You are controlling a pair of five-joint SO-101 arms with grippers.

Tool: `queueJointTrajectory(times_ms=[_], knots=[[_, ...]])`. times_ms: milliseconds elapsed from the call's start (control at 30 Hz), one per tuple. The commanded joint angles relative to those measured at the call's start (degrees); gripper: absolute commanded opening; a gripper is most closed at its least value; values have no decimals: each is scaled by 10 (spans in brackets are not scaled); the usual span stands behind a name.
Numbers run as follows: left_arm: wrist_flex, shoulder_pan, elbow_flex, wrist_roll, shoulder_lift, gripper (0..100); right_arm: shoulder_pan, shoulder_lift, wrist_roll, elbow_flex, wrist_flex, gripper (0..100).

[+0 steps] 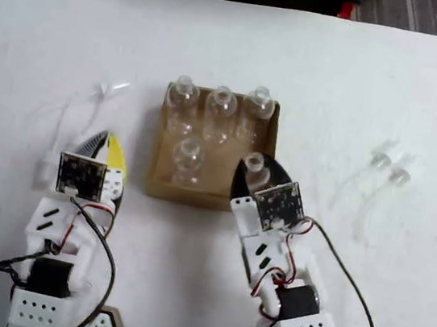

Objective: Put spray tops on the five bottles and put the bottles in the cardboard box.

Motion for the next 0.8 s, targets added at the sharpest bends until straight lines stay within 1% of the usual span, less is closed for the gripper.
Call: queueJointTrajectory(times_ms=[0,367,500,667,767], knots=[[-11,3,-2,-6,-7,24,1,-5,0,8,4,154],[-11,4,-2,-6,-7,24,1,-7,-4,-3,0,159],[-15,4,-2,-6,-7,24,7,-36,-2,-11,6,159],[-18,3,-2,-7,-7,24,7,-116,-3,-22,95,161],[-19,4,-2,-22,-7,24,22,-189,-6,-53,183,209]])
